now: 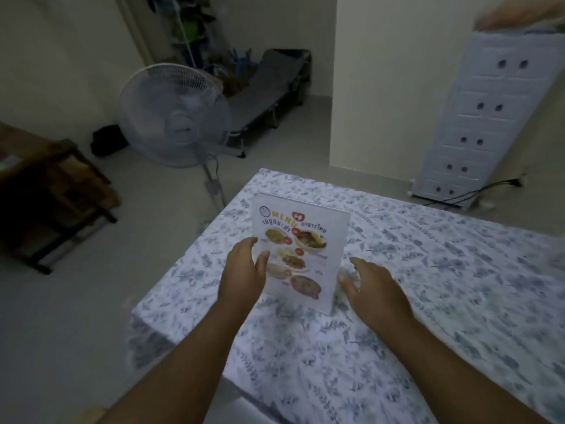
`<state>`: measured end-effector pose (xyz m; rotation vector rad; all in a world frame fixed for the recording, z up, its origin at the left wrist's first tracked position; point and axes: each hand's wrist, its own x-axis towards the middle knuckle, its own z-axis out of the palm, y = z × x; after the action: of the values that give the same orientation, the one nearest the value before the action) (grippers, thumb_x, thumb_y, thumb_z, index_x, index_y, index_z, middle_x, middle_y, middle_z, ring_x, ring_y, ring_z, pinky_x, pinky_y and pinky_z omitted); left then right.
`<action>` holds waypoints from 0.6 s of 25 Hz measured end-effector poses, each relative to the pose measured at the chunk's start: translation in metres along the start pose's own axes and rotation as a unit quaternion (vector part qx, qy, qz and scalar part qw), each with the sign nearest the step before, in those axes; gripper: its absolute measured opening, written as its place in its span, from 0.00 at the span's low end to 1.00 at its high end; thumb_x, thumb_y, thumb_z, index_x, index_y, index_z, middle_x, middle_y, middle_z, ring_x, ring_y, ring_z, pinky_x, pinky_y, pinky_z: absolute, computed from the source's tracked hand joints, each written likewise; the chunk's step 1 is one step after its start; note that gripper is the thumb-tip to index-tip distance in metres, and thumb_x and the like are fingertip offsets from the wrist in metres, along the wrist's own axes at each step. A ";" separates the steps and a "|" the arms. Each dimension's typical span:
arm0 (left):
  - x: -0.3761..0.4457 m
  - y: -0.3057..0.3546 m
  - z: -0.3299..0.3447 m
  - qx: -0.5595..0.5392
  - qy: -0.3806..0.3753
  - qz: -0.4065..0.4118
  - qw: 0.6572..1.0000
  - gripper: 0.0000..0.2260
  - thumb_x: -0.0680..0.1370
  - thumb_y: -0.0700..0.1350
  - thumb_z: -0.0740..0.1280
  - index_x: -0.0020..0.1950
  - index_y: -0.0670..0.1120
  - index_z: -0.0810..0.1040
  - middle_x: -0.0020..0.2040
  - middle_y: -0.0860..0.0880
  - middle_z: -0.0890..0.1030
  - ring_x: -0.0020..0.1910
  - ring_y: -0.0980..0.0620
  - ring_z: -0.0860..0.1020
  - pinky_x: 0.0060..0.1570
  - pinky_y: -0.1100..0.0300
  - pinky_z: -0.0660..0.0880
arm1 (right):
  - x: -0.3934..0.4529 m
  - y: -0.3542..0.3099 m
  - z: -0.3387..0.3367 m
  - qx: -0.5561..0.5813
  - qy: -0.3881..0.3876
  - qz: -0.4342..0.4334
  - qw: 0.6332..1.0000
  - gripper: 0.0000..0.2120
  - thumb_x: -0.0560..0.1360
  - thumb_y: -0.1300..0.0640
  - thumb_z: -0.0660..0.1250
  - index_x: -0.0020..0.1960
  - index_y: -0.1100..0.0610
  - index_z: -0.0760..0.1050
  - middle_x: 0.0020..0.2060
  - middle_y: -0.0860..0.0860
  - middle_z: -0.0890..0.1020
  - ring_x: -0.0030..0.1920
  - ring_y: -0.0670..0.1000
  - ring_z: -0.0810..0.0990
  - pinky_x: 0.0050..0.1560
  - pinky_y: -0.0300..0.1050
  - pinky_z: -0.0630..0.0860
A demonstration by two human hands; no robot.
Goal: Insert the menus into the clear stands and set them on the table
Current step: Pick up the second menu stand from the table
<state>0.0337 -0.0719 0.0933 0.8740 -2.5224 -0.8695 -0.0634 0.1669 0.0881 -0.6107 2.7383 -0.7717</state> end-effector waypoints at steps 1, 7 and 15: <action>0.012 -0.008 -0.004 -0.010 -0.005 -0.030 0.999 0.24 0.84 0.52 0.64 0.77 0.42 0.70 0.74 0.42 0.76 0.73 0.43 0.73 0.69 0.50 0.70 | 0.006 -0.006 0.006 0.034 -0.010 0.005 0.999 0.24 0.83 0.44 0.62 0.74 0.54 0.73 0.67 0.54 0.80 0.67 0.55 0.78 0.64 0.54 0.76; 0.104 -0.056 0.003 -0.087 -0.024 0.034 0.995 0.13 0.84 0.52 0.61 0.47 0.49 0.80 0.44 0.52 0.85 0.43 0.54 0.82 0.44 0.50 0.80 | 0.060 -0.031 0.037 0.135 0.091 0.006 0.987 0.19 0.82 0.57 0.68 0.36 0.47 0.64 0.33 0.48 0.76 0.34 0.46 0.76 0.32 0.44 0.70; 0.347 -0.079 0.009 -0.217 -0.072 0.037 0.973 0.16 0.82 0.57 0.62 0.54 0.49 0.85 0.51 0.48 0.88 0.51 0.43 0.86 0.53 0.38 0.82 | 0.266 -0.113 0.053 0.210 0.161 0.027 0.964 0.14 0.82 0.59 0.66 0.40 0.46 0.73 0.38 0.43 0.82 0.40 0.35 0.80 0.35 0.28 0.72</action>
<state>-0.1983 -0.3412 0.0728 0.5888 -2.3179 -1.4313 -0.2449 -0.0639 0.0772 -0.3394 2.7136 -1.4984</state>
